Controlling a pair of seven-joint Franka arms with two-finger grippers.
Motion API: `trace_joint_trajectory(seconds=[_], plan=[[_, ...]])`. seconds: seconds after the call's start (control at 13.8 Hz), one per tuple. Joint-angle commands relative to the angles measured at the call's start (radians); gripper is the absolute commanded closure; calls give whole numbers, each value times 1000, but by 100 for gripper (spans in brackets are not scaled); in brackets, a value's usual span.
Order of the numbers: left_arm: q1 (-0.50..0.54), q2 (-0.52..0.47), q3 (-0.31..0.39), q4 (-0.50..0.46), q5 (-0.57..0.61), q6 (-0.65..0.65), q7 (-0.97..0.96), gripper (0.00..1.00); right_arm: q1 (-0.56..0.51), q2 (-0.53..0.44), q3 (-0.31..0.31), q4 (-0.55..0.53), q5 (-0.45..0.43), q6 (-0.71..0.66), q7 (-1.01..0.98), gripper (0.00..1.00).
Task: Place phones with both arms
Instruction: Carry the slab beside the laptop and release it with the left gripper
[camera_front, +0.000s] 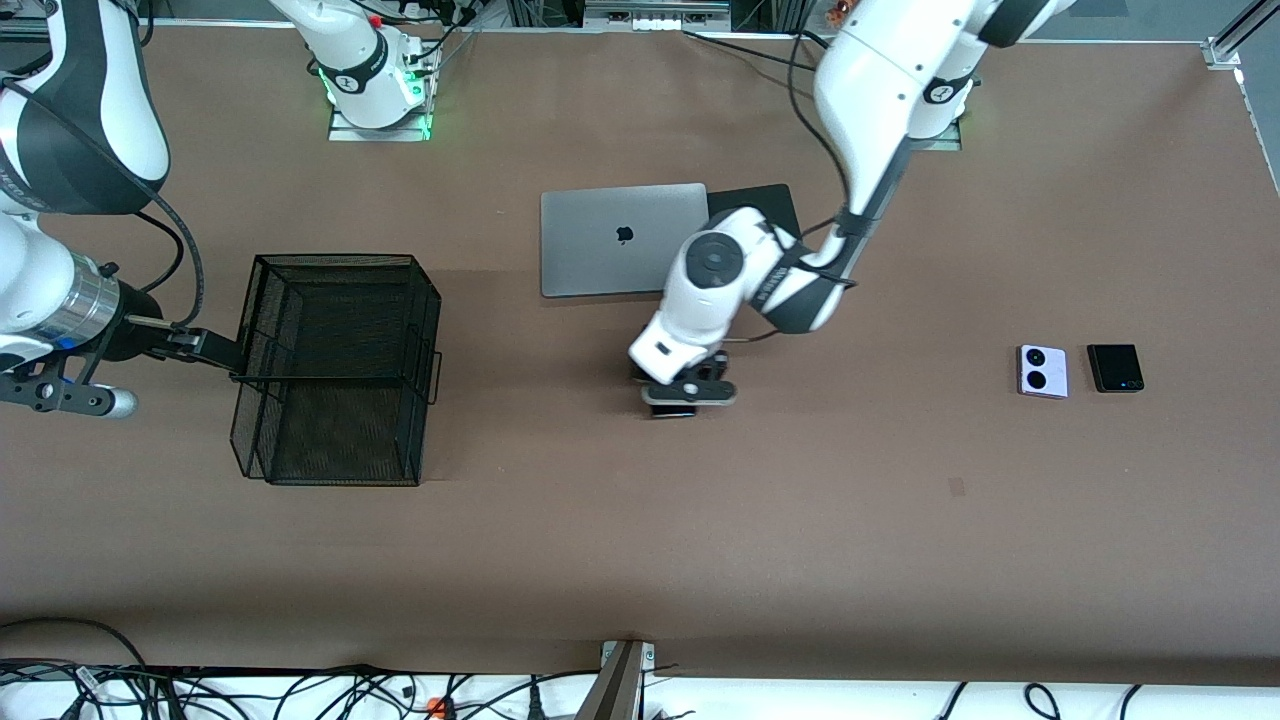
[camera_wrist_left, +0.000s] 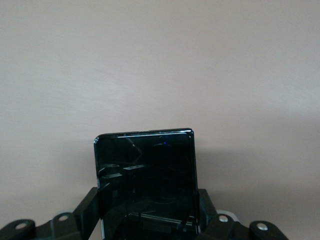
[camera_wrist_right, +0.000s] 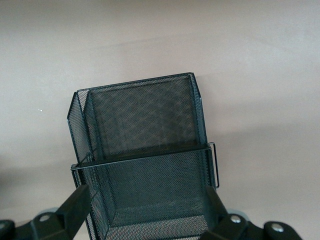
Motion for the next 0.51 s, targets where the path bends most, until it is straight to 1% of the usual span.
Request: trace_joint_trajectory(seconds=[0.0,0.07,0.14,0.22,0.29,0.36,0.43], plan=[[-50,109,25,165,16,-49,-19,100,-5,5,3,18,18,-6,2,0],[-66,120,43,170,16,-54,-22,100,-5,5,3,18,18,-6,2,0],[-101,131,78,170,17,-54,-24,100,-5,5,3,18,18,-6,2,0],[-139,147,132,181,13,-52,-27,100,-5,6,3,18,18,-4,2,0],[-156,175,161,216,10,-52,-40,100,-5,6,3,18,18,-4,2,0],[-158,204,166,253,11,-52,-66,100,-5,5,1,18,18,-6,2,0],[-158,216,169,264,13,-52,-77,86,-5,5,3,18,18,-4,2,0]])
